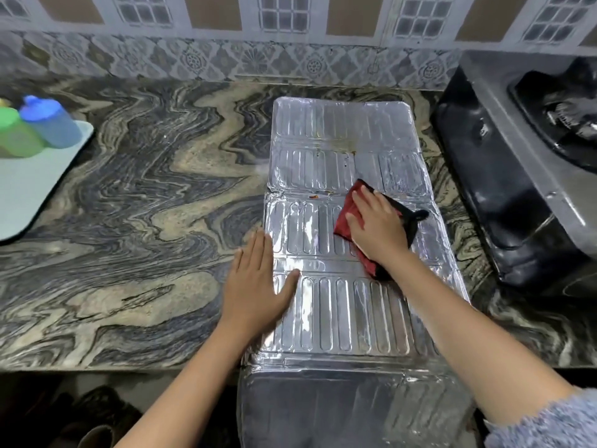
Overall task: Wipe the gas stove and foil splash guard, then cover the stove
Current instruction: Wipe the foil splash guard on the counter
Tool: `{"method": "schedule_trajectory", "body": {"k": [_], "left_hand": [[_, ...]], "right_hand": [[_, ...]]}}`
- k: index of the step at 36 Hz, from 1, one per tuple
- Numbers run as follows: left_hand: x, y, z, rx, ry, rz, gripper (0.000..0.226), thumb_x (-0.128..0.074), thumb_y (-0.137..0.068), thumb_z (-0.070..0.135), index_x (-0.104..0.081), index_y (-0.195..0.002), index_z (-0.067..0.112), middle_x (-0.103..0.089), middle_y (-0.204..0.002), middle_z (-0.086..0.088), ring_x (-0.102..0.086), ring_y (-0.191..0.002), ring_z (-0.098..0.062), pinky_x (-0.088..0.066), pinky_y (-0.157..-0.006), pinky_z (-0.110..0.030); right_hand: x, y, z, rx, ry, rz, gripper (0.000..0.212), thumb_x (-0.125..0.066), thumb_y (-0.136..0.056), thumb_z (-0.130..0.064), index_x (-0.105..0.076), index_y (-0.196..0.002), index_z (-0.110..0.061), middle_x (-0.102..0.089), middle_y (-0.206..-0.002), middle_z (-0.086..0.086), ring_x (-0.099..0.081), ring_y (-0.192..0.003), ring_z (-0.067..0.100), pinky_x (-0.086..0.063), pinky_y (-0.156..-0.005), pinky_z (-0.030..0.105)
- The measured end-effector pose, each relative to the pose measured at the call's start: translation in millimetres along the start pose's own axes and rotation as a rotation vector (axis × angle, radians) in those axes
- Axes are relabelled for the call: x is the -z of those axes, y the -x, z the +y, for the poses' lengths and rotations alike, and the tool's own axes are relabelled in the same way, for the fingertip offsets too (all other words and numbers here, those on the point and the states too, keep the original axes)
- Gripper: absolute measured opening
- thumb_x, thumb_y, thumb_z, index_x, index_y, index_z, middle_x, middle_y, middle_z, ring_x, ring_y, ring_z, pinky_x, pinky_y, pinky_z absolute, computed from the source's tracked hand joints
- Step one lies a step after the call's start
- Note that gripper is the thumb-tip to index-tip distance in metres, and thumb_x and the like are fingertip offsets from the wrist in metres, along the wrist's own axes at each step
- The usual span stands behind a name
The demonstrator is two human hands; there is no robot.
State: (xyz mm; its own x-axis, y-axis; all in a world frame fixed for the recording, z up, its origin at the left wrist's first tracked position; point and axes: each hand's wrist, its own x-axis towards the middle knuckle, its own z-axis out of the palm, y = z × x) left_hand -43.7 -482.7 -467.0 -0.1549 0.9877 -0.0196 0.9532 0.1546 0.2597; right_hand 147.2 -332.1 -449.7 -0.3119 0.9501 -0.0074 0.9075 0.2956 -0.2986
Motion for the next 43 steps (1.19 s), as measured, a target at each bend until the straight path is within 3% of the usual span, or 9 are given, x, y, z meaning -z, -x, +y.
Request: {"method": "schedule_trajectory", "body": {"k": [8, 25, 38, 43], "left_hand": [[2.1, -1.0, 1.7, 0.008, 0.006, -0.019, 0.089, -0.001, -0.081, 0.069, 0.009, -0.148, 0.010, 0.013, -0.157, -0.005, 0.014, -0.144, -0.015, 0.010, -0.116, -0.031], [0.0, -2.1, 2.6, 0.033, 0.031, -0.001, 0.093, -0.003, -0.080, 0.068, 0.014, -0.146, 0.004, 0.015, -0.157, -0.011, 0.016, -0.144, -0.018, 0.015, -0.113, -0.029], [-0.3, -1.3, 5.7, 0.080, 0.046, 0.010, 0.095, -0.003, -0.078, 0.068, 0.011, -0.146, 0.003, 0.016, -0.156, -0.011, 0.019, -0.142, -0.016, 0.012, -0.115, -0.030], [-0.8, -0.4, 5.1, 0.087, 0.033, -0.004, 0.092, -0.003, -0.081, 0.069, 0.018, -0.145, 0.005, 0.028, -0.150, -0.007, 0.025, -0.140, -0.016, 0.014, -0.114, -0.030]], "right_hand": [[-14.4, -1.7, -39.7, 0.098, -0.003, -0.029, 0.054, -0.031, -0.097, -0.037, -0.022, -0.147, -0.019, -0.011, -0.158, -0.001, -0.008, -0.146, 0.021, -0.007, -0.119, 0.039], [-37.4, -21.2, -108.8, 0.325, -0.026, -0.063, 0.052, -0.033, -0.097, -0.034, -0.027, -0.146, -0.020, -0.016, -0.157, -0.003, -0.010, -0.145, 0.020, -0.007, -0.118, 0.037], [-36.5, -44.7, -108.1, 0.156, -0.075, 0.000, 0.052, -0.029, -0.097, -0.035, -0.028, -0.146, -0.018, -0.022, -0.156, -0.001, -0.016, -0.144, 0.019, -0.010, -0.118, 0.037], [-23.6, -38.7, -78.5, 0.113, -0.104, 0.018, 0.048, -0.032, -0.097, -0.034, -0.034, -0.144, -0.020, -0.026, -0.154, -0.004, -0.019, -0.143, 0.017, -0.011, -0.116, 0.035]]}}
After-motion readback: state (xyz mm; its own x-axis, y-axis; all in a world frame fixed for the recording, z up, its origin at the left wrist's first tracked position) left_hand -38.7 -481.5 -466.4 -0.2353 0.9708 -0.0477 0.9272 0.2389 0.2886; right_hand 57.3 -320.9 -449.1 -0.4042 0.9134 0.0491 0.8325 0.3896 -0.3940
